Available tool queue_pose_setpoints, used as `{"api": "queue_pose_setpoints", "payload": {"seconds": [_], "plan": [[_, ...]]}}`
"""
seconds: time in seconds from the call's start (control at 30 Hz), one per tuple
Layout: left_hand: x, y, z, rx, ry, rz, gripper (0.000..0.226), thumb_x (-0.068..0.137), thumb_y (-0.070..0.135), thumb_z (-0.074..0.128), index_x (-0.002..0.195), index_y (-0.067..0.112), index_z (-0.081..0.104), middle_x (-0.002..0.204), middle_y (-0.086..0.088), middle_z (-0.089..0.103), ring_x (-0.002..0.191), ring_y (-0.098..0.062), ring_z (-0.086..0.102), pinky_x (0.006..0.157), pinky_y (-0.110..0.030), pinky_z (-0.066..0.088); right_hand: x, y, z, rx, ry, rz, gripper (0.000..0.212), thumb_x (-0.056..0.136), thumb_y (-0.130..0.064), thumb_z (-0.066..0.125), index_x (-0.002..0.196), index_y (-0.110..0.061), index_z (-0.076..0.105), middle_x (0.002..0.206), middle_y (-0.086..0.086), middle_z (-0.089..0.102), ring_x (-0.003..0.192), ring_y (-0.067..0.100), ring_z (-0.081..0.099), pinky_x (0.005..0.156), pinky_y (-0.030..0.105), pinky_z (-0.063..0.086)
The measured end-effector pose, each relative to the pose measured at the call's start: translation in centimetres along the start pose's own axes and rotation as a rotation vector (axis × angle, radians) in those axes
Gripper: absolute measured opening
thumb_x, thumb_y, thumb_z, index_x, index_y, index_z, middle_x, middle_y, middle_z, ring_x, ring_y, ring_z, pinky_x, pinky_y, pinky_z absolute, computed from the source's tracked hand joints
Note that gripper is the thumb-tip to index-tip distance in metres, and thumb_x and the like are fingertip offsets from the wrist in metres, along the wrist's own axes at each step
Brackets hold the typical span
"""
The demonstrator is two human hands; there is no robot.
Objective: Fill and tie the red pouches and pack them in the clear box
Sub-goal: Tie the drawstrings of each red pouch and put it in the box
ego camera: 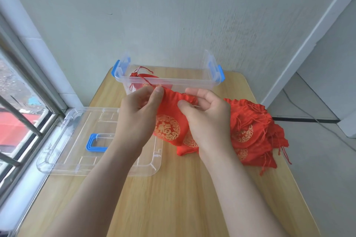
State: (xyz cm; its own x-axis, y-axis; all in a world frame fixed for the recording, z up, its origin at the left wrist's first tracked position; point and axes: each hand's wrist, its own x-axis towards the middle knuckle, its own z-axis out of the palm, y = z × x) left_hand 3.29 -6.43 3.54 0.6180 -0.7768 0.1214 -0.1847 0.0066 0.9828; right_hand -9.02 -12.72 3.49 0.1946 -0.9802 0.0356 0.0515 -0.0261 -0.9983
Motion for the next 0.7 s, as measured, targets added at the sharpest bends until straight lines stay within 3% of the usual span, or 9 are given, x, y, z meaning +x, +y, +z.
{"api": "queue_pose_setpoints", "payload": {"seconds": [0.07, 0.13, 0.23, 0.33, 0.4, 0.5, 0.7], "plan": [[0.2, -0.1, -0.1, -0.044, 0.030, -0.038, 0.036, 0.106, 0.039, 0.063, 0.091, 0.008, 0.074, 0.096, -0.026, 0.070, 0.084, -0.035, 0.071, 0.083, -0.056, 0.060, 0.0, -0.3, -0.2, 0.040, 0.007, 0.057, 0.025, 0.088, 0.001, 0.075, 0.103, -0.019, 0.079, 0.086, -0.003, 0.082, 0.079, 0.011, 0.078, 0.071, 0.026, 0.061], [0.3, -0.2, -0.2, -0.080, 0.055, -0.074, 0.031, 0.103, 0.037, 0.068, 0.091, 0.010, 0.076, 0.095, -0.025, 0.072, 0.083, -0.030, 0.071, 0.087, -0.062, 0.058, 0.0, -0.5, -0.3, 0.128, 0.019, 0.138, 0.023, 0.091, 0.001, 0.071, 0.102, -0.016, 0.080, 0.087, 0.001, 0.082, 0.078, 0.013, 0.077, 0.068, 0.025, 0.060], [0.7, -0.3, -0.4, -0.201, 0.075, -0.167, 0.018, 0.099, 0.030, 0.074, 0.105, 0.014, 0.079, 0.099, -0.013, 0.080, 0.099, -0.030, 0.078, 0.096, -0.060, 0.060, 0.2, -0.6, -0.6, 0.225, 0.041, 0.184, 0.021, 0.096, 0.001, 0.068, 0.103, -0.014, 0.080, 0.091, 0.003, 0.083, 0.082, 0.013, 0.078, 0.064, 0.017, 0.056], [0.9, -0.6, -0.6, -0.311, 0.099, -0.247, 0.027, 0.100, 0.042, 0.071, 0.106, 0.017, 0.080, 0.111, -0.014, 0.079, 0.104, -0.030, 0.076, 0.101, -0.054, 0.058, 0.4, -0.4, -0.7, 0.209, 0.062, 0.149, 0.020, 0.099, -0.006, 0.069, 0.114, -0.018, 0.077, 0.101, -0.001, 0.083, 0.093, 0.010, 0.079, 0.071, 0.015, 0.056], [1.0, -0.6, -0.7, -0.349, 0.092, -0.277, 0.035, 0.102, 0.049, 0.065, 0.099, 0.018, 0.081, 0.111, -0.014, 0.078, 0.099, -0.030, 0.073, 0.096, -0.050, 0.056, 0.4, -0.1, -0.7, 0.244, 0.056, 0.169, 0.020, 0.101, -0.011, 0.071, 0.119, -0.019, 0.075, 0.106, -0.002, 0.082, 0.098, 0.012, 0.079, 0.075, 0.019, 0.058], [1.0, -0.6, -0.4, -0.380, 0.094, -0.284, 0.039, 0.109, 0.044, 0.053, 0.108, 0.013, 0.077, 0.111, -0.012, 0.080, 0.095, -0.023, 0.075, 0.091, -0.044, 0.058, 0.5, -0.2, -0.5, 0.375, 0.034, 0.251, 0.015, 0.103, -0.015, 0.068, 0.118, -0.015, 0.075, 0.104, 0.002, 0.083, 0.099, 0.016, 0.079, 0.081, 0.027, 0.056], [1.3, -0.6, -0.6, -0.465, 0.105, -0.340, 0.042, 0.114, 0.040, 0.043, 0.115, 0.015, 0.078, 0.107, -0.004, 0.080, 0.099, -0.022, 0.075, 0.096, -0.043, 0.057, 0.6, -0.5, -0.8, 0.529, 0.034, 0.275, 0.014, 0.112, -0.010, 0.049, 0.117, -0.014, 0.062, 0.107, 0.008, 0.082, 0.104, 0.023, 0.079, 0.100, 0.037, 0.059]]}}
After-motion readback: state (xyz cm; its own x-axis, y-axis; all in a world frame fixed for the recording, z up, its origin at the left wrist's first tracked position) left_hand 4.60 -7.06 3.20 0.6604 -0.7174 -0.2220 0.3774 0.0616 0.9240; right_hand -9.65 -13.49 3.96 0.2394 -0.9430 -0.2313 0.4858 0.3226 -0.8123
